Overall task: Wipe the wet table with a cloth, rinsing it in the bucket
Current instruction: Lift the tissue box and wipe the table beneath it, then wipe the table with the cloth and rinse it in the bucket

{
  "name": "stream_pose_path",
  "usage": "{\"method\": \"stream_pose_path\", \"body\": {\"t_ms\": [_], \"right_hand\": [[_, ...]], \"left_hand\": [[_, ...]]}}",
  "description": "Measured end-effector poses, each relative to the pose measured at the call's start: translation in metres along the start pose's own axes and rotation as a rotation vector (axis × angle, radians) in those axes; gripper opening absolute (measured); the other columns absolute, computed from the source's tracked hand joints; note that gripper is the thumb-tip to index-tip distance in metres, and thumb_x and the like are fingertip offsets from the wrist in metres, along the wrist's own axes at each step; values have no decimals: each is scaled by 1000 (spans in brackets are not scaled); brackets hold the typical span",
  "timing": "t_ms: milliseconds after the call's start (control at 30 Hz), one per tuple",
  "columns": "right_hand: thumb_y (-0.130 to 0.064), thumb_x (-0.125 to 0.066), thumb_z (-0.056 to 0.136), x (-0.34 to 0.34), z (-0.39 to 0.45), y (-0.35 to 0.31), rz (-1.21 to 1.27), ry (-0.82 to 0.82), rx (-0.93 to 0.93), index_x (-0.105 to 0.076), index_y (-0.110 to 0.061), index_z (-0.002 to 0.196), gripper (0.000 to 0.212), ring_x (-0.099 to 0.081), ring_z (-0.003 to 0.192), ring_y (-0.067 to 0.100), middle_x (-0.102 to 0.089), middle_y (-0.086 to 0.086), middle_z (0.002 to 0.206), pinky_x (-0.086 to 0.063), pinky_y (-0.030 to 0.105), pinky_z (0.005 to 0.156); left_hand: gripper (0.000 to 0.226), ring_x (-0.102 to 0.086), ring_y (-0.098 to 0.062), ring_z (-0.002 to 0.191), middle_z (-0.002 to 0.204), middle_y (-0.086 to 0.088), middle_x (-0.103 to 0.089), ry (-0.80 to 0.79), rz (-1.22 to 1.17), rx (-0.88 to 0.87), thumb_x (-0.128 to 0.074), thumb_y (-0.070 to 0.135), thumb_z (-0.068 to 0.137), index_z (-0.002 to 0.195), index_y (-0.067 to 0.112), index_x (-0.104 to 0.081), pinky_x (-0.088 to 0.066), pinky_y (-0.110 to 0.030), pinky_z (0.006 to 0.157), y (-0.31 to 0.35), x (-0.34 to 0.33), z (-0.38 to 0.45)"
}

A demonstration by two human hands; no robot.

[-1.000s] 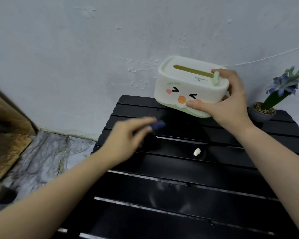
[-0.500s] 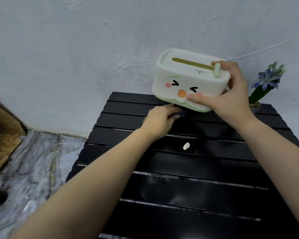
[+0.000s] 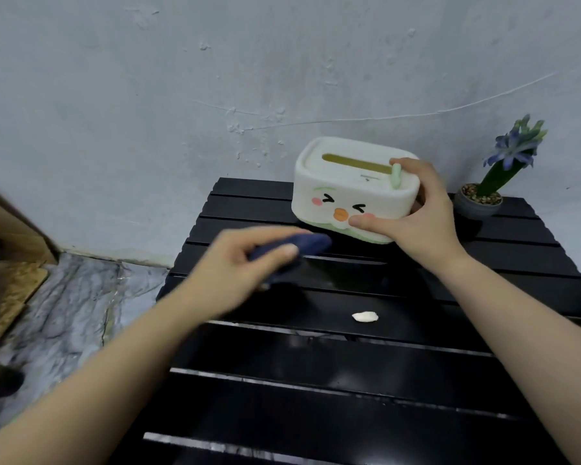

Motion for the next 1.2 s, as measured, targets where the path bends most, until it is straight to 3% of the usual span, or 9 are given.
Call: {"method": "stream_pose_path", "body": {"t_ms": [167, 233, 300, 367, 533, 767, 1033, 1100, 1200], "right_hand": [[-51, -98, 44, -5, -11, 13, -11, -32, -39, -55, -38, 127, 95, -49, 128, 11, -49, -8, 134, -46, 40, 107], [-47, -98, 47, -7, -12, 14, 1, -56, -54, -50, -38, 134, 100, -48, 130, 10, -48, -10, 137, -46, 40, 108], [-42, -98, 50, -9, -12, 14, 25, -107, -72, -41, -38, 144, 110, -45, 133, 6, -44, -16, 141, -44, 38, 110], [-36, -98, 52, -11, -10, 14, 50, -167, -108, -28, -38, 153, 122, -40, 136, -4, -38, -29, 143, -39, 31, 114], [-46, -98, 50, -7, -14, 13, 42, -254, -238, 0, -51, 153, 142, -36, 139, -4, -29, -13, 158, -36, 33, 116], [-59, -65, 84, 56, -113, -33, -412, -319, -345, -20, -35, 156, 89, -7, 151, 3, -12, -11, 166, -13, 34, 123], [-74, -43, 81, 105, -245, -61, -640, -414, -415, -25, -33, 154, 86, 6, 150, -1, -8, -13, 164, 4, 29, 123], [-73, -42, 82, 116, -264, -64, -667, -401, -429, -23, -32, 155, 86, 9, 150, -2, -7, -12, 164, 6, 26, 121], [-72, -39, 84, 128, -281, -68, -724, -393, -439, -20, -31, 156, 85, 14, 149, -3, -5, -11, 165, 8, 26, 121]], "left_hand": [[26, -57, 0, 54, 82, 3, -71, 325, 278, 50, -61, 15, 96, 119, 22, -70, -43, -7, 59, -41, 84, -2], [33, -69, -2, 85, 107, 1, -73, 339, 443, 113, -63, 19, 94, 126, 24, -66, -45, -7, 82, -70, 93, -5], [44, -47, -13, 135, 143, 2, -54, 304, 589, 127, -63, 24, 94, 137, 24, -56, -33, -21, 111, -93, 90, -7], [45, -29, -20, 147, 152, 1, -42, 299, 631, 122, -58, 24, 97, 141, 21, -52, -26, -32, 117, -101, 83, -7], [38, -35, -25, 144, 148, -6, -49, 331, 733, 147, -54, 20, 99, 137, 15, -56, -32, -38, 113, -92, 68, -4], [36, -34, -21, 144, 147, 2, -50, 218, 739, 95, -51, 23, 101, 136, 18, -55, -34, -39, 110, -56, -6, -17], [36, -57, -14, 125, 132, 1, -64, -170, 377, -109, -57, 23, 97, 133, 23, -59, -45, -36, 106, 6, -140, -25], [33, -70, -13, 88, 112, 3, -72, -57, 206, -60, -61, 22, 95, 128, 21, -64, -56, -31, 86, 12, -117, -21], [33, -68, -14, 93, 118, 2, -70, 273, 291, 16, -59, 17, 95, 128, 19, -64, -53, -22, 89, -5, -51, -23]]}}
Point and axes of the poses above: each hand's wrist, its own z-axis towards the middle knuckle, its own x-axis out of the back of the hand, y = z × x, the point moved 7 cm from there along z, towards the middle knuckle
